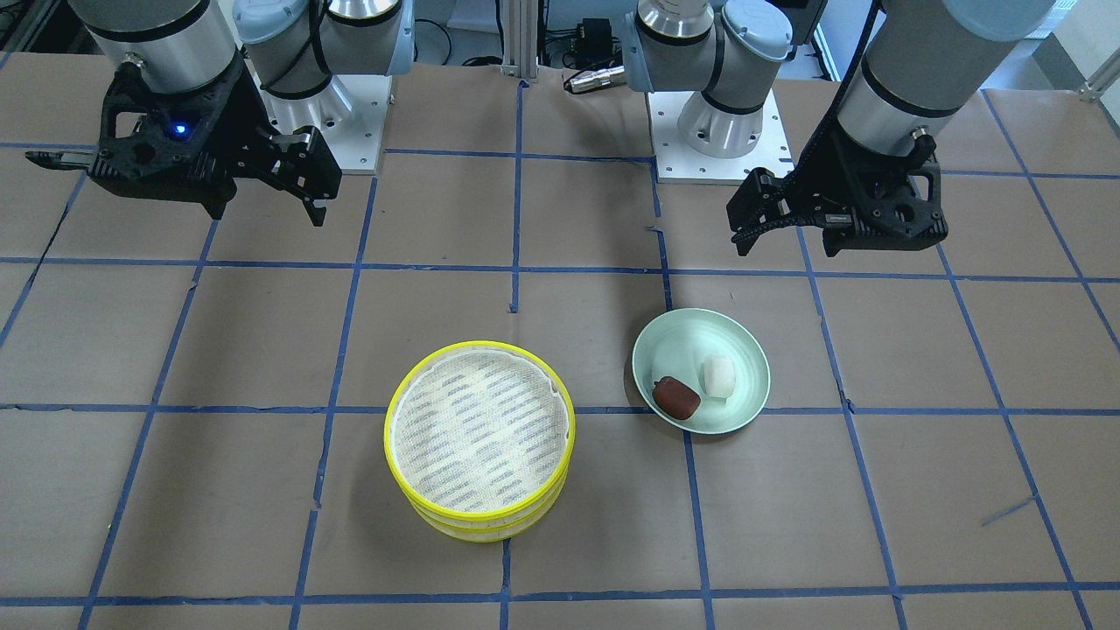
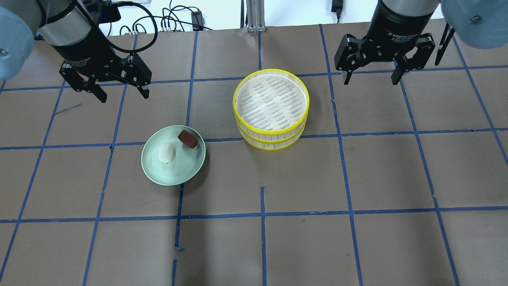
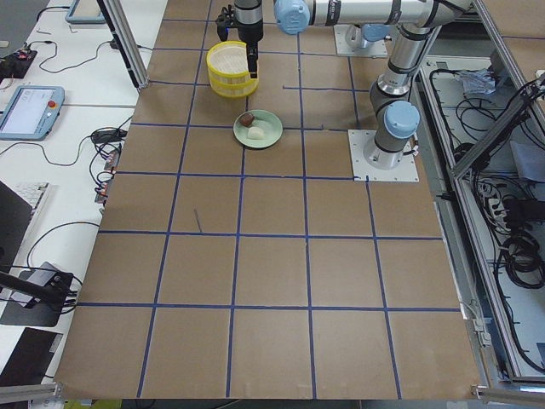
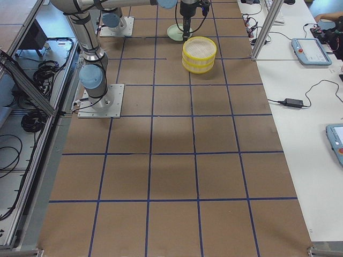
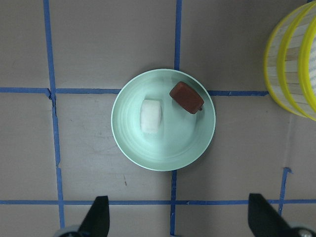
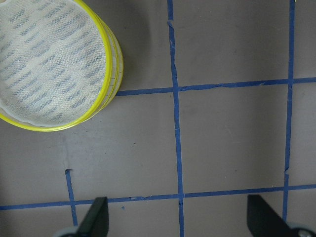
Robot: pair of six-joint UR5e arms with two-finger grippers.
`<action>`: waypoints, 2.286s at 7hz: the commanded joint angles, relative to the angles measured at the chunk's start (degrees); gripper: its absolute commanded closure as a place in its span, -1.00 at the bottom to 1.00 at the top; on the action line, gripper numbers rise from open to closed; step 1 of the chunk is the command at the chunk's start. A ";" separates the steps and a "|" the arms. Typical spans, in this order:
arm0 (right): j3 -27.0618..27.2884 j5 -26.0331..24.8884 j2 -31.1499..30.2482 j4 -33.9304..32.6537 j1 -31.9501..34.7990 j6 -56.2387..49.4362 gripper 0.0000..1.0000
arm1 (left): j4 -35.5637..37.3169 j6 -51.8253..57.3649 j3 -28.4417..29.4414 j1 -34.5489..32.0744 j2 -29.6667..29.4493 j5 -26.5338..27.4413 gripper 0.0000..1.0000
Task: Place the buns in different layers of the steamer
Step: 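Move the left gripper toward the bowl while the right gripper reaches the steamer rim, then grasp the white bun with the left gripper while the right grips the top tier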
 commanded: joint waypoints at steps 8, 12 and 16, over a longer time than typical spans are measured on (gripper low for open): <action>0.71 0.74 18.87 -20.97 0.88 3.93 -1.00 | 2.00 1.85 -4.38 0.96 -2.04 0.09 -1.00; 4.13 4.78 23.38 -26.80 3.87 10.46 -1.00 | 18.97 1.85 -18.11 0.97 -6.00 2.54 -1.00; 5.46 4.70 24.69 -29.70 4.04 9.24 -0.14 | 27.82 2.02 -18.56 1.05 -16.27 2.55 -0.97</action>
